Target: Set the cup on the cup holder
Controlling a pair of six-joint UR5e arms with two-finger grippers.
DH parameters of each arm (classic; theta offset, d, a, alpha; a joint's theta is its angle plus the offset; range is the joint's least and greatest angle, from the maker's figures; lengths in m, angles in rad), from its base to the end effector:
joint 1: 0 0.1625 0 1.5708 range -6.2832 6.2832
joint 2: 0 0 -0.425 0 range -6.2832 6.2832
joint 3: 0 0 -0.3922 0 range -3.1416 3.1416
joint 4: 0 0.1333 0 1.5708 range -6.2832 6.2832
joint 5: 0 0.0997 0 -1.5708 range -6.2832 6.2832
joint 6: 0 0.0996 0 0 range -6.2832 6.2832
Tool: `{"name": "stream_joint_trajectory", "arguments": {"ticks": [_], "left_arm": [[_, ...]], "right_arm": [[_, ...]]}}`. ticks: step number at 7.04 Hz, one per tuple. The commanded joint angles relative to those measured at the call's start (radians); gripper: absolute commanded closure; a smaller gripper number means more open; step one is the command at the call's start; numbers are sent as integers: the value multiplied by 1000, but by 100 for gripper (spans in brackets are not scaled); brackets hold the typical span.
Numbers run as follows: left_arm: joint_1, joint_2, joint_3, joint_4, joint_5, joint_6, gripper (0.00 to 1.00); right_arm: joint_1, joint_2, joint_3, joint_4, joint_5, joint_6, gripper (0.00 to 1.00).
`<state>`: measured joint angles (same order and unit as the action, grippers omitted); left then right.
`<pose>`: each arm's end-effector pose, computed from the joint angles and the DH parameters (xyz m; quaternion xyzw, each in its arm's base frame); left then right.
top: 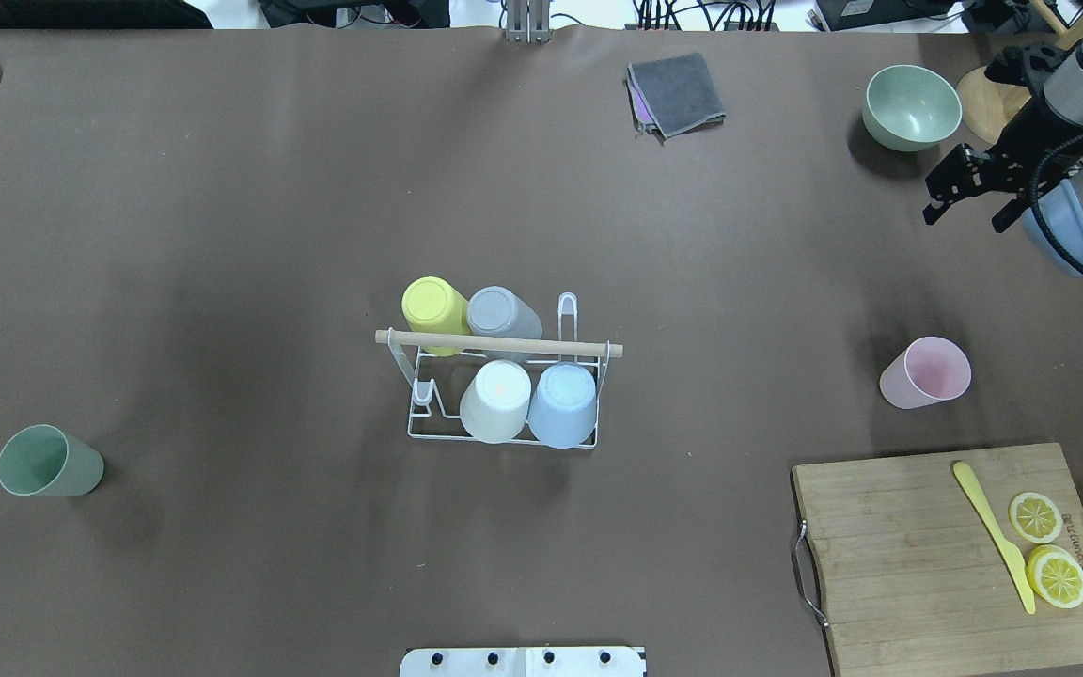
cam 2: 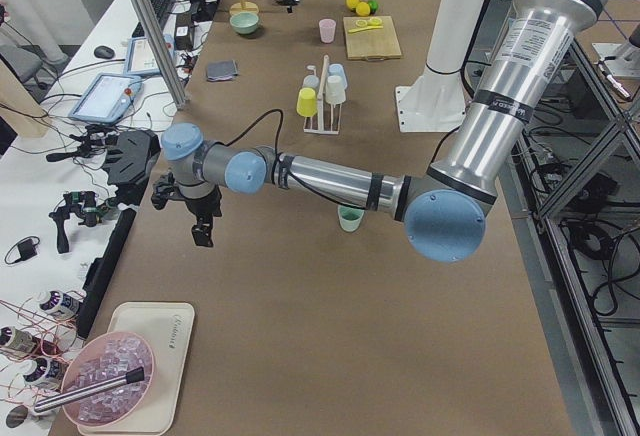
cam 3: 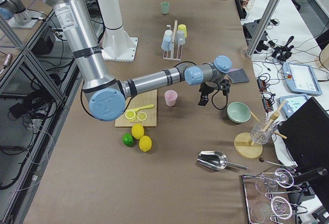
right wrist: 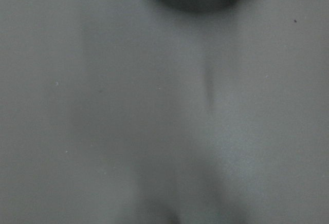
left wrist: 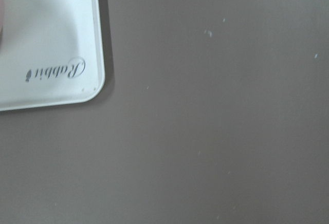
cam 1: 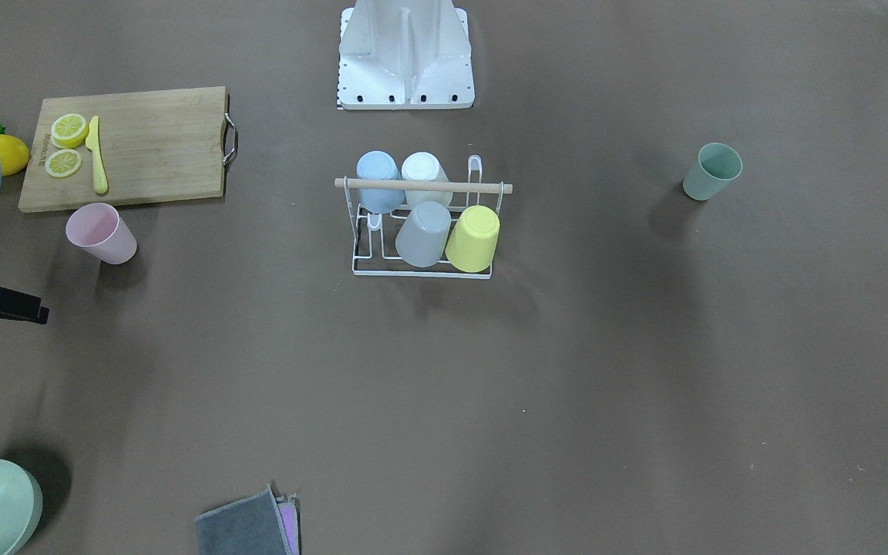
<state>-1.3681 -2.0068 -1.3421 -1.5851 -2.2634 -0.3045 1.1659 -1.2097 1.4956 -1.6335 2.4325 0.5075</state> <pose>0.0681 -0.6776 0.5199 0.0161 0.3526 -0.0101 0.9356 -0.1983 -0.6092 0.4907 -0.0920 -0.4172 -0.0001 0.9042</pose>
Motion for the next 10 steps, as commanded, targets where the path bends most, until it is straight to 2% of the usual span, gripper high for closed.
{"name": "stream_joint_trajectory", "arguments": {"ticks": [1,2,4,5,6,7,9,10], "left_arm": [[6,-78,18,53,1,-57,2],[11,-95,20,74,1,-105,2],[62,-138,20,294,2,-94,2],[105,-139,21,347,2,-102,2],[147,-144,18,422,5,-104,2],[170,-151,15,447,5,-102,2],[230,-161,14,448,4,-53,2],[247,-161,9,450,5,-6,2]], "right_arm": [[-28,48,-5,-113,11,-1,7],[-37,64,-12,-158,16,-10,6],[-48,65,-55,-204,17,-21,6],[-49,62,-101,-221,19,-93,7],[-43,62,-107,-302,19,-180,7],[-40,68,-107,-369,34,-226,6],[-51,64,-118,-385,106,-234,6],[-70,84,-165,-384,114,-234,6]]}}
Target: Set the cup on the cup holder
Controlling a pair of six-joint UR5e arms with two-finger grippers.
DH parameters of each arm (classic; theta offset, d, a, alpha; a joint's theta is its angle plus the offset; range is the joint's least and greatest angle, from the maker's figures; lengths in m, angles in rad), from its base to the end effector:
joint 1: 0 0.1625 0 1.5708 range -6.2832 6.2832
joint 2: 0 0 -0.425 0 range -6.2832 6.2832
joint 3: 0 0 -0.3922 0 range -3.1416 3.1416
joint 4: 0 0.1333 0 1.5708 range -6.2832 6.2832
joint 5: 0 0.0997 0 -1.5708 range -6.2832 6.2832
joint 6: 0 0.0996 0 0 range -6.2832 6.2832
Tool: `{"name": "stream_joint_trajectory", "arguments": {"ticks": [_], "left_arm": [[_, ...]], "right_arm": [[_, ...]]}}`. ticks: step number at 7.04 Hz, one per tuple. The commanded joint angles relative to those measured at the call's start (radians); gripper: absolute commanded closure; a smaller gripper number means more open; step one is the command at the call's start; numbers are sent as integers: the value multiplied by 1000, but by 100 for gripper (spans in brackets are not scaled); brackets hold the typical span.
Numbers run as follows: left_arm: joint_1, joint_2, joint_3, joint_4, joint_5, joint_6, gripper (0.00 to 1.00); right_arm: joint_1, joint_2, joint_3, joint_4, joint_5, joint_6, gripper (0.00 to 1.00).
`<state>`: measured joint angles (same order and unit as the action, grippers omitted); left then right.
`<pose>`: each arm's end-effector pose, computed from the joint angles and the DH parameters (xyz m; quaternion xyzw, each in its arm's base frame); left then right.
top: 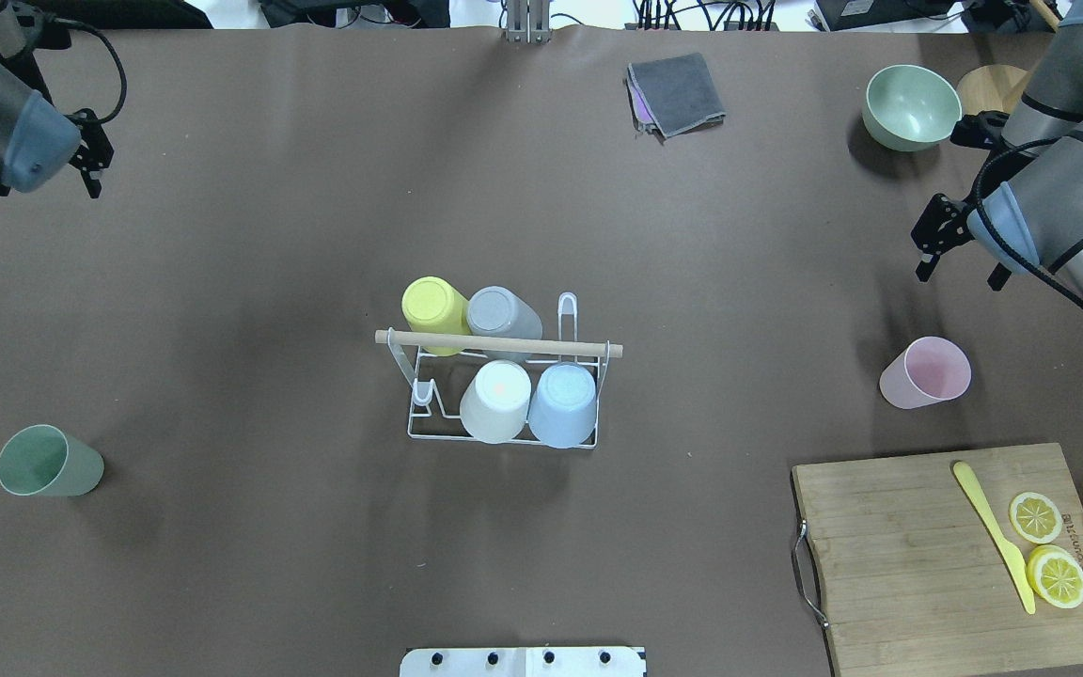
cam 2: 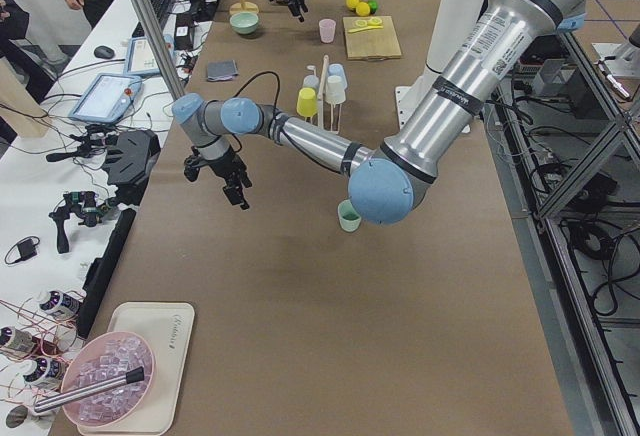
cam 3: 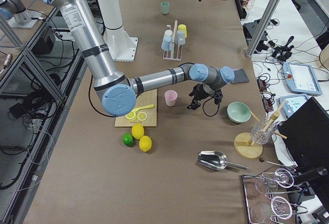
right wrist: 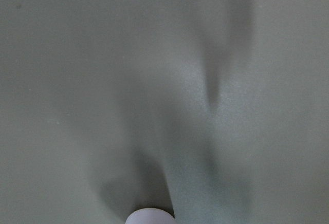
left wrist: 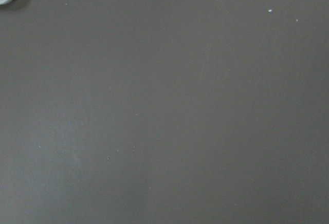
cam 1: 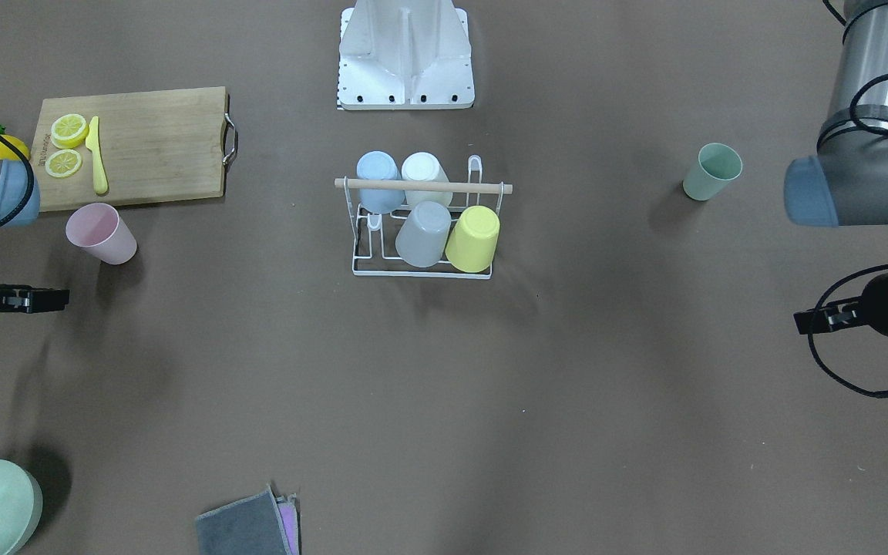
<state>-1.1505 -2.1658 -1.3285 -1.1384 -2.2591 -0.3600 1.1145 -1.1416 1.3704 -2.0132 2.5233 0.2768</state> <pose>0.2215 -0.6672 0.4636 -0.1629 0.2975 0.0149 0.9406 -0.2370 -0.6011 0.5376 -0.2518 -0.3916 -0.0305 0.8845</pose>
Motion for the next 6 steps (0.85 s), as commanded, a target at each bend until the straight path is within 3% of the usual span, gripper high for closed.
{"name": "stream_joint_trajectory", "arguments": {"ticks": [1,3,6], "left_arm": [[52,0,-17,59,3,141,2],[87,4,-47,198,82,299,2],[153,14,-67,252,92,328,2]], "right_arm": [[-40,26,-56,-4,25,-4,6],[-74,54,-94,-5,37,-4,6],[-84,69,-100,-9,35,-25,5]]}}
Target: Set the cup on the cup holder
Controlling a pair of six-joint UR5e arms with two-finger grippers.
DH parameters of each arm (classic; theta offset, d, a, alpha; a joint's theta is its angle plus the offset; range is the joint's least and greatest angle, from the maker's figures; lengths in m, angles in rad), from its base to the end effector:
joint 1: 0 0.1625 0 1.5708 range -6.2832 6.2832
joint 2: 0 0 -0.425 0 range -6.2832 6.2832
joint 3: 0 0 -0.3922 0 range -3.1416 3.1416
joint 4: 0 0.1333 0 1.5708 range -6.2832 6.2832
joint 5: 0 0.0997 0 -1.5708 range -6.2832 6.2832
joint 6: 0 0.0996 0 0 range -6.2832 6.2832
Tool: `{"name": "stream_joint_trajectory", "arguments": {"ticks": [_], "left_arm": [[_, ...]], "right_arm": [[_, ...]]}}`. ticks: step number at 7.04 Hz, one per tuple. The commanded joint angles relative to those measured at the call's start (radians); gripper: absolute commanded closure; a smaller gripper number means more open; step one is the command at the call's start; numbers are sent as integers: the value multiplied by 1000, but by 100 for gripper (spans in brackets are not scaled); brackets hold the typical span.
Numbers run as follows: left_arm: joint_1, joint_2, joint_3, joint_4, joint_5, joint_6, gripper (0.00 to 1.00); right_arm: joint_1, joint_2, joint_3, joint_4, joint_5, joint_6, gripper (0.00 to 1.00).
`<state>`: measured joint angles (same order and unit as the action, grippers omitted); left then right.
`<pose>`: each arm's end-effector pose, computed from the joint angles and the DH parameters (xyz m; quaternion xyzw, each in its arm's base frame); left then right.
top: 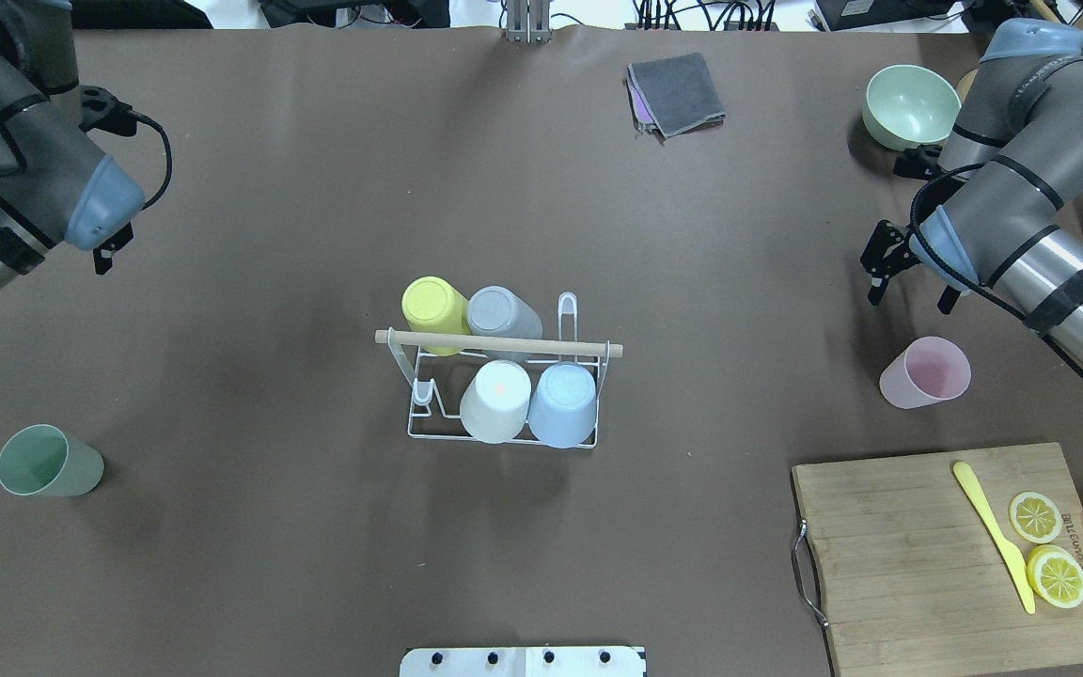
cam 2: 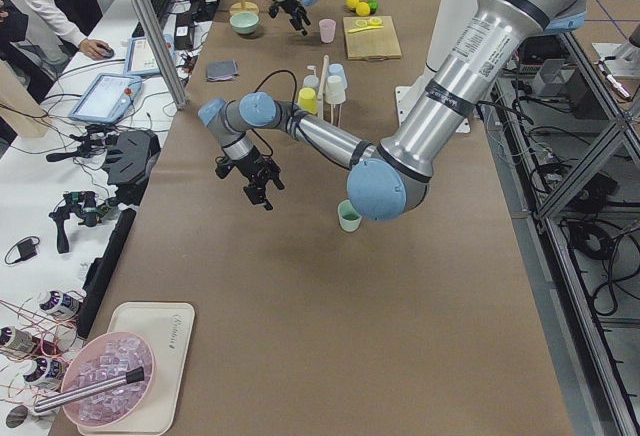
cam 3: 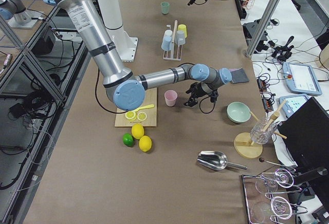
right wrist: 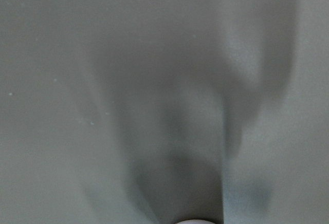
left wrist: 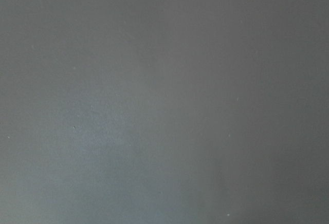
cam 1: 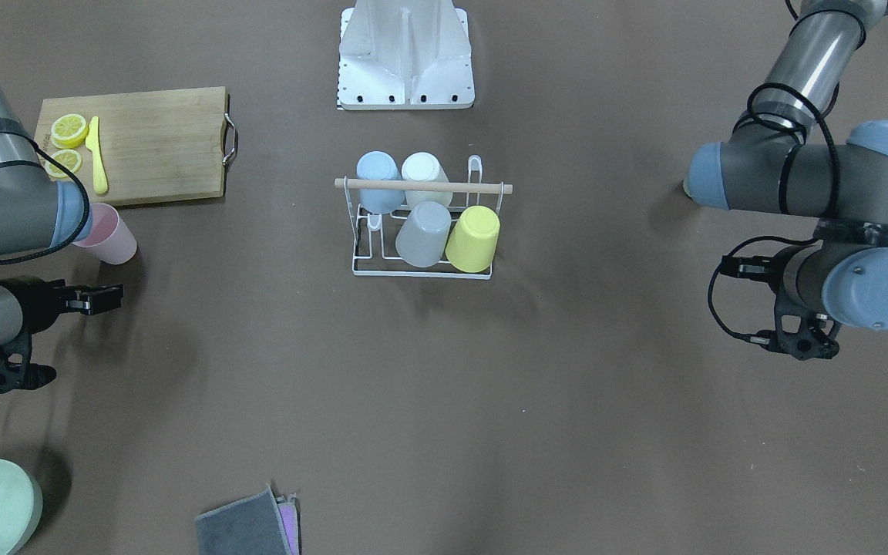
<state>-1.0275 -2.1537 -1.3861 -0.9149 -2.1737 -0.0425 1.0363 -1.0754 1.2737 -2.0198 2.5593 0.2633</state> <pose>0.2811 -0.6141 0.4700 -0.2025 0.2465 0.1977 0.9269 -0.2979 -0.6017 0.5369 -0.2842 -0.3909 -0.0593 0.8734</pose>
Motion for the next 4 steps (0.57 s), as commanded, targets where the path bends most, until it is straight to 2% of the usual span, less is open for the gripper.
{"name": "stream_joint_trajectory", "arguments": {"ticks": [1,4], "left_arm": [[59,3,-34,63,24,10,2],[151,38,-60,90,48,7,2]], "right_arm": [[-8,9,-2,-34,-1,-21,5],[-16,3,1,-125,-2,-102,5]]}}
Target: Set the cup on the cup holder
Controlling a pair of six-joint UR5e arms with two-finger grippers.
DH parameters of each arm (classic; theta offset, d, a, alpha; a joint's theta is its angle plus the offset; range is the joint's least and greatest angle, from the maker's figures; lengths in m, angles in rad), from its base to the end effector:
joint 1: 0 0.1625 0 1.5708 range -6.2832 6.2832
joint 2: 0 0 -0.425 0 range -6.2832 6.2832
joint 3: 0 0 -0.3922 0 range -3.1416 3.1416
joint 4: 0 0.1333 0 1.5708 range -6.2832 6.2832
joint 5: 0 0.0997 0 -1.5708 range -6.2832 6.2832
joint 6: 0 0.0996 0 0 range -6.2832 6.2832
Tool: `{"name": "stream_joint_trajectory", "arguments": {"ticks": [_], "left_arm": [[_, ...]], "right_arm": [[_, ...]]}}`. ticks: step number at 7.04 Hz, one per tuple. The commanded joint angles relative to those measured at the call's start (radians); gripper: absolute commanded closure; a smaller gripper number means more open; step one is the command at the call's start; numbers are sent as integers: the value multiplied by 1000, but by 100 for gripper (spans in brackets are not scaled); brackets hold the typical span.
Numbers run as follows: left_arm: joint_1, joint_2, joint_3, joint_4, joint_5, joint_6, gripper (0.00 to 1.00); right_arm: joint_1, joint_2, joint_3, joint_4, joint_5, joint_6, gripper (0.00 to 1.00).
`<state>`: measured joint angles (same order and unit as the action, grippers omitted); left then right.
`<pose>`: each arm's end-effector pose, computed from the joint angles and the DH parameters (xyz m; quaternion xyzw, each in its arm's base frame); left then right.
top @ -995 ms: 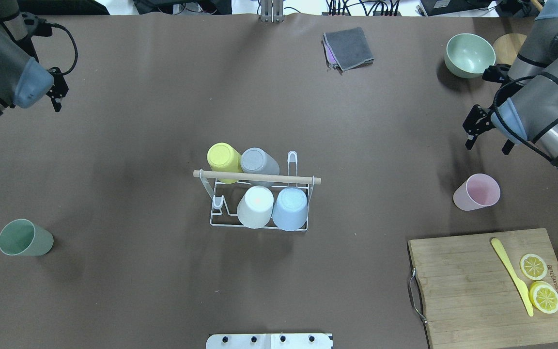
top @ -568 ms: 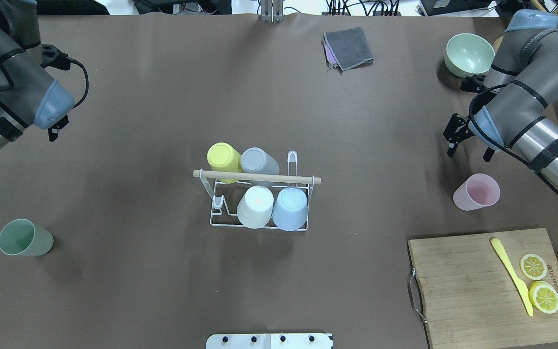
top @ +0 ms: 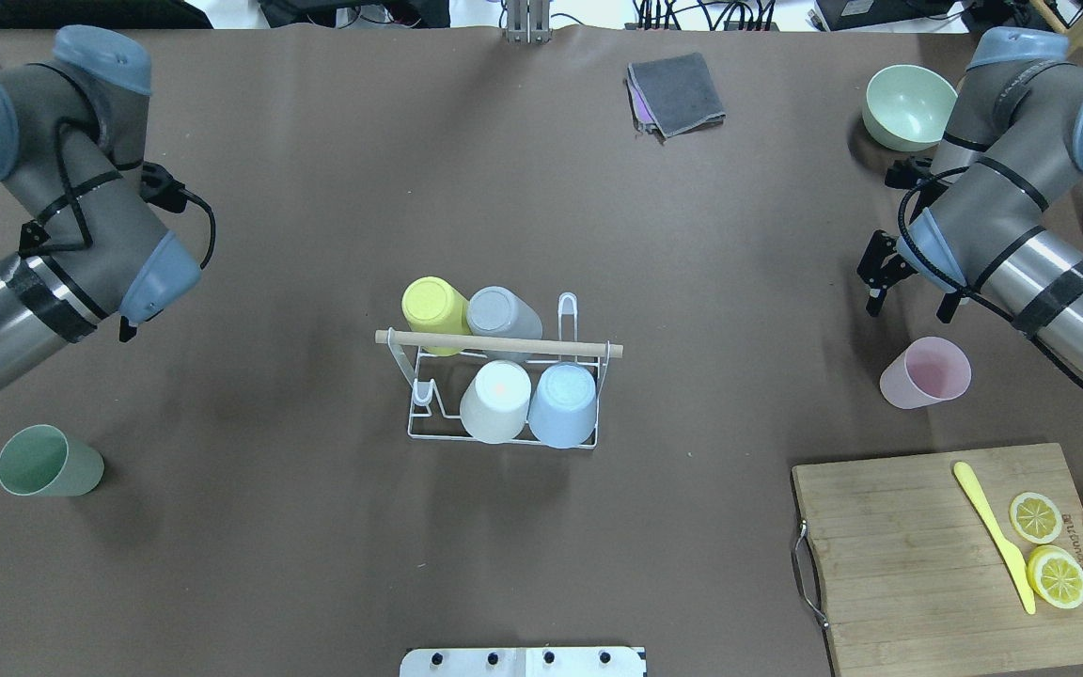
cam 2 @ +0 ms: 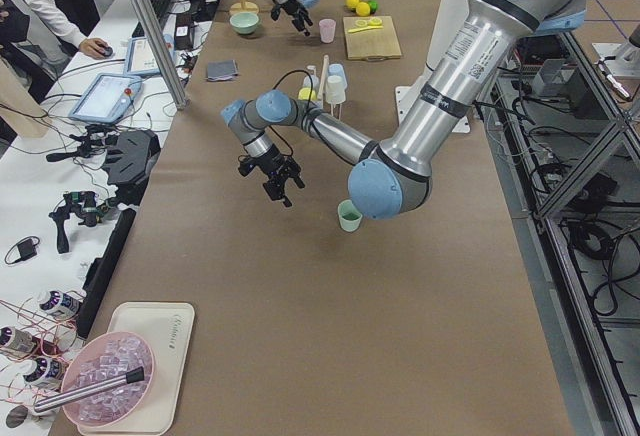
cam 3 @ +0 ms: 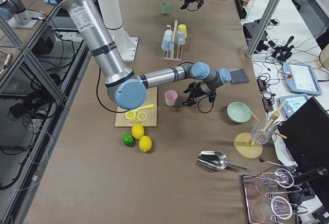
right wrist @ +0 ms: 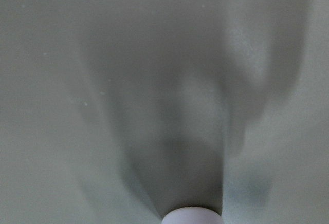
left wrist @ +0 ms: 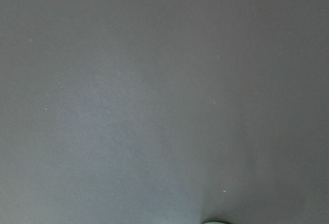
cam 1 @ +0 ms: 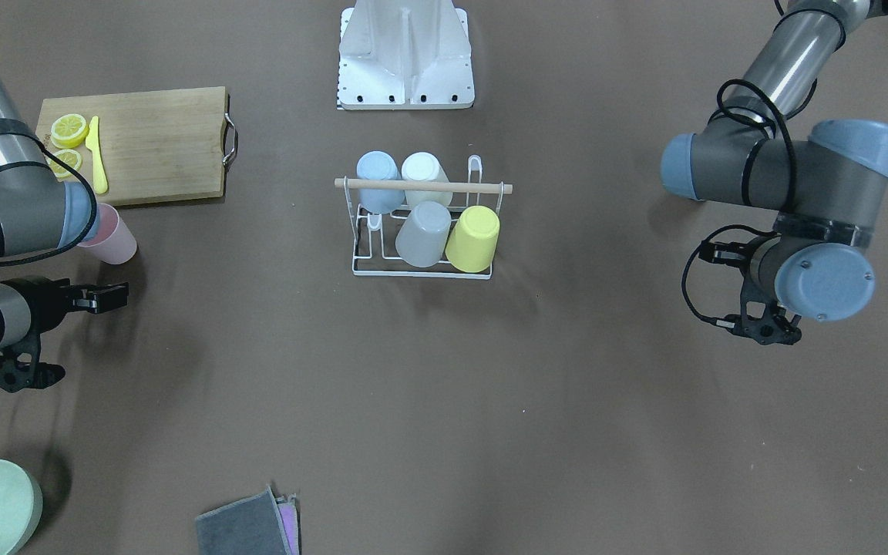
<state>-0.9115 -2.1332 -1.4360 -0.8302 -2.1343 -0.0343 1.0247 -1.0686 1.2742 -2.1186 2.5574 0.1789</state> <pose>0.3363 -0.5648 0.4702 -0.2341 0.2074 0.2505 0.9162 -0.3019 -0.5935 0.5402 -0.3057 -0.3831 -0.0792 0.8680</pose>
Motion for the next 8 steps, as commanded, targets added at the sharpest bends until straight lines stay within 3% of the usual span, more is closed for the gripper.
{"name": "stream_joint_trajectory", "arguments": {"ticks": [1,8], "left_arm": [[63,33,-10,5,13,-3,2],[147,87,-98,45,63,-3,2]], "right_arm": [[-8,-4,2,-47,0,-28,5],[-71,-43,5,-109,3,-139,6]]}}
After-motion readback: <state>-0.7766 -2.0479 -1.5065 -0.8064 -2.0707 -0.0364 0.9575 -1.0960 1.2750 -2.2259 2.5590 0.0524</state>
